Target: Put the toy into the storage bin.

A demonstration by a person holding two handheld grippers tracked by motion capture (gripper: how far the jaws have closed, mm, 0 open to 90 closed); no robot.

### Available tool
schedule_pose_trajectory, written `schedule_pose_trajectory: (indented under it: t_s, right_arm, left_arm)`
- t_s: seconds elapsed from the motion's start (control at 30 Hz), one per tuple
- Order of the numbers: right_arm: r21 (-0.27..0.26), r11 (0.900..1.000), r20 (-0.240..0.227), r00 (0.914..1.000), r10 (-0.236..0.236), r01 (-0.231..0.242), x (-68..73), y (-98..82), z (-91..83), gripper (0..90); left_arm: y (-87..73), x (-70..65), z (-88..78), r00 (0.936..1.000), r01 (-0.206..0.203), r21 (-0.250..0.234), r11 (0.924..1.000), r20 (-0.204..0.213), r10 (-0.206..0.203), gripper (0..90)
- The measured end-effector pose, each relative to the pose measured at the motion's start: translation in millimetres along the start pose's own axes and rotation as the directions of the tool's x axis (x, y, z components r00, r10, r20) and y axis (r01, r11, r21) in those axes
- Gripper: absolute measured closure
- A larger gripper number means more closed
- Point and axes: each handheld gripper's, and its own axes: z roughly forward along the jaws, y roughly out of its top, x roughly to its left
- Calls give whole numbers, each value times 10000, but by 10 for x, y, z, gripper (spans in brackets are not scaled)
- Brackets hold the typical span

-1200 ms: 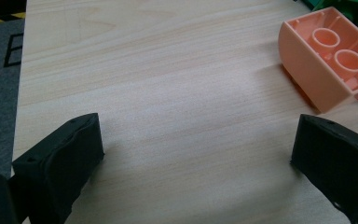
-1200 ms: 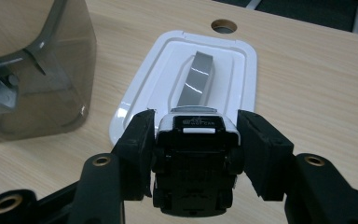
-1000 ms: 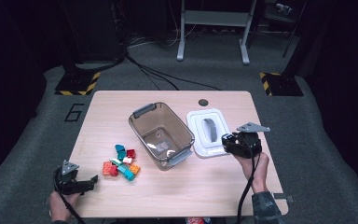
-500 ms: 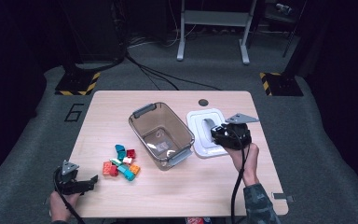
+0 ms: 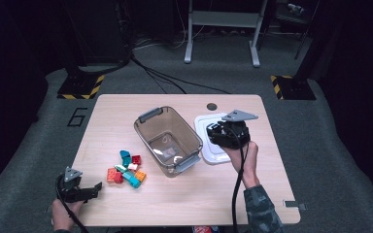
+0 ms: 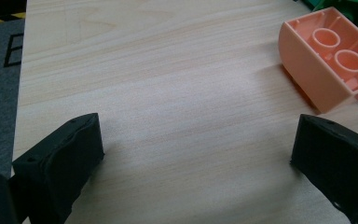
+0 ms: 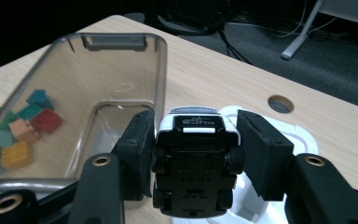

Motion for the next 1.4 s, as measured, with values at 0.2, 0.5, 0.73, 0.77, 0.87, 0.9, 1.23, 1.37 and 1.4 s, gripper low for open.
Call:
schedule_pose_trajectory:
  t_s: [0.2, 0.5, 0.73, 0.77, 0.87, 0.9, 1.23, 1.37, 1.4]
  right_arm:
    - [-76, 9995, -298, 9991, -312, 310, 137, 111, 91, 483]
    - [-17, 9978, -903, 9937, -664, 665, 378, 149, 312, 483]
    - [380, 9945, -1235, 9880, -927, 980, 540, 78, 471, 482]
    - [402, 9942, -1286, 9872, -938, 997, 543, 70, 472, 482]
    - [528, 9942, -1317, 9876, -859, 935, 549, 16, 476, 482]
    - [544, 9939, -1317, 9874, -876, 955, 547, -2, 477, 482]
    - [705, 9926, -1111, 9897, -905, 987, 535, -216, 472, 480]
    - [826, 9903, -988, 9897, -1037, 1121, 556, -251, 479, 478]
    - [836, 9899, -954, 9897, -1068, 1148, 559, -253, 481, 477]
  left_arm:
    - [0, -1, 0, 10000, 8, 0, 10000, 2, -8, 16]
    - [0, 0, 0, 10000, 5, 0, 10000, 4, -5, 17]
    - [0, -1, 0, 10000, 8, -2, 10000, 2, -8, 17]
    - [0, 0, 0, 10000, 6, -3, 10000, 4, -6, 17]
    - [0, 0, 0, 10000, 1, 1, 10000, 4, -1, 17]
    - [0, 0, 0, 10000, 3, 0, 10000, 5, -3, 17]
    - [0, 0, 0, 10000, 6, 1, 10000, 7, -6, 17]
    - [0, 0, 0, 10000, 7, 1, 10000, 6, -7, 17]
    - [0, 0, 0, 10000, 7, -1, 10000, 4, -7, 17]
